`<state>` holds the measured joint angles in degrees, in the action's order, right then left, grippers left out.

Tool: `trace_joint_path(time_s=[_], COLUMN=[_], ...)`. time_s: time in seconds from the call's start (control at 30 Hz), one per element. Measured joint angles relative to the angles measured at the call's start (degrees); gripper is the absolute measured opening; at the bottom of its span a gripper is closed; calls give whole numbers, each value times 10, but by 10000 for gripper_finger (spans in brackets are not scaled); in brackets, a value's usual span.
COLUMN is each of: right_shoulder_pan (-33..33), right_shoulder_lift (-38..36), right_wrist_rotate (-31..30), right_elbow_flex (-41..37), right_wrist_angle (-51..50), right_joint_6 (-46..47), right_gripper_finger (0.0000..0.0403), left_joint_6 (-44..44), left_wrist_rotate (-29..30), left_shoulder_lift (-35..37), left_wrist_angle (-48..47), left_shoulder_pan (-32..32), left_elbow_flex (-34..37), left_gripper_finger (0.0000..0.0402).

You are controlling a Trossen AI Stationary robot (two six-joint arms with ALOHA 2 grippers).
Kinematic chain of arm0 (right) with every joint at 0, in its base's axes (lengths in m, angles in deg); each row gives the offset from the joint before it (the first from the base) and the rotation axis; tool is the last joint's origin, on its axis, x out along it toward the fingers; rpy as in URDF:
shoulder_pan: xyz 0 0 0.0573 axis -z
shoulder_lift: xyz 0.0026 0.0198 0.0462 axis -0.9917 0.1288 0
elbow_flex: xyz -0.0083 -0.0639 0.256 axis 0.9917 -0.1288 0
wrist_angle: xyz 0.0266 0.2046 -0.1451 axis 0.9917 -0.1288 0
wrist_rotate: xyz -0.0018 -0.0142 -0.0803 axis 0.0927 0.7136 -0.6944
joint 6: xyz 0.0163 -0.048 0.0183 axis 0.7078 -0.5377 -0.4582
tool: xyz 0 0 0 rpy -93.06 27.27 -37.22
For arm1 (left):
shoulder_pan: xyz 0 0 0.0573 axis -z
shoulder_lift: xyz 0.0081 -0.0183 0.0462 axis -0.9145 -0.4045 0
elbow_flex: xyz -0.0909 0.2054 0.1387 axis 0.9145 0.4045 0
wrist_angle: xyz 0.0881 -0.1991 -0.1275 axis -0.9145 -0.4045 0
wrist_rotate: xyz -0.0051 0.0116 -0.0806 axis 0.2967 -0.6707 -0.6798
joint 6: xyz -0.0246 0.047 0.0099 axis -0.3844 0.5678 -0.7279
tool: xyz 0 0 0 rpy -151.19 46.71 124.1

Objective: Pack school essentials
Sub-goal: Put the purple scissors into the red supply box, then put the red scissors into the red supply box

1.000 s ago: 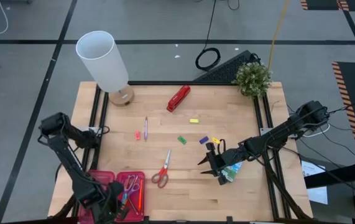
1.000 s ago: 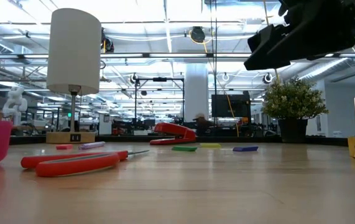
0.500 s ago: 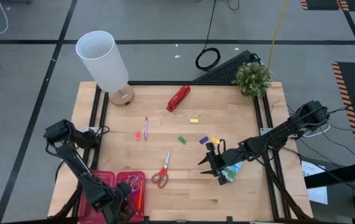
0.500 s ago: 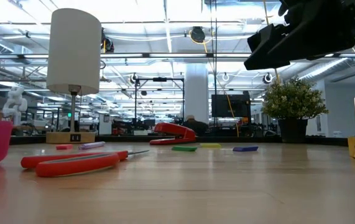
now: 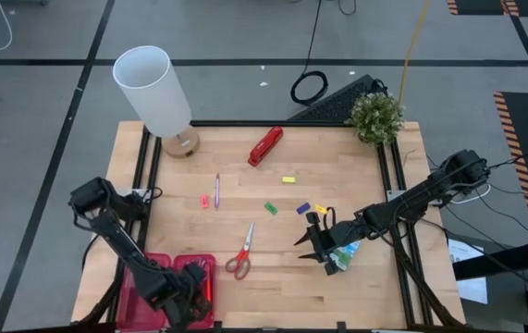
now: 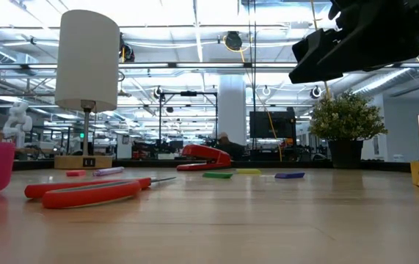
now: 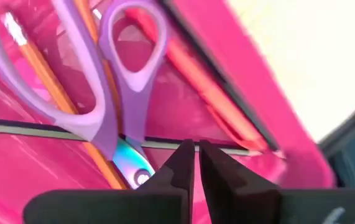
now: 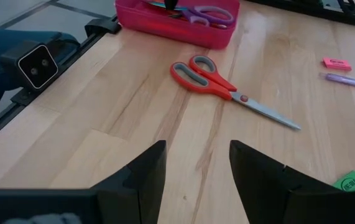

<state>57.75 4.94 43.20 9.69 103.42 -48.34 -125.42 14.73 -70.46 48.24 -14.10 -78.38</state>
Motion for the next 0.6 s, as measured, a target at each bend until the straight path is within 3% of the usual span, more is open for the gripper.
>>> trace_joint_path(time_s=[0.13,0.37,0.47,0.6], right_shoulder_pan=[0,19,40,56], right_shoulder_lift=[0,47,95,176], right_wrist_rotate=[-3,1,42,115], right_elbow_flex=[0,14,47,120], right_wrist_angle=[10,103,97,81], right_joint_6=[0,-25,-26,-32], right_gripper_finger=[169,169,169,169], left_joint_6=[27,142,201,269], left_wrist_rotate=[27,216,286,314], left_shoulder_lift=[37,89,90,90], left_wrist_angle=[-5,-30,-32,-32], left_shoulder_pan=[-3,-3,-11,-32], left_elbow_flex=[0,0,0,0], left_gripper_finger=[24,24,24,24])
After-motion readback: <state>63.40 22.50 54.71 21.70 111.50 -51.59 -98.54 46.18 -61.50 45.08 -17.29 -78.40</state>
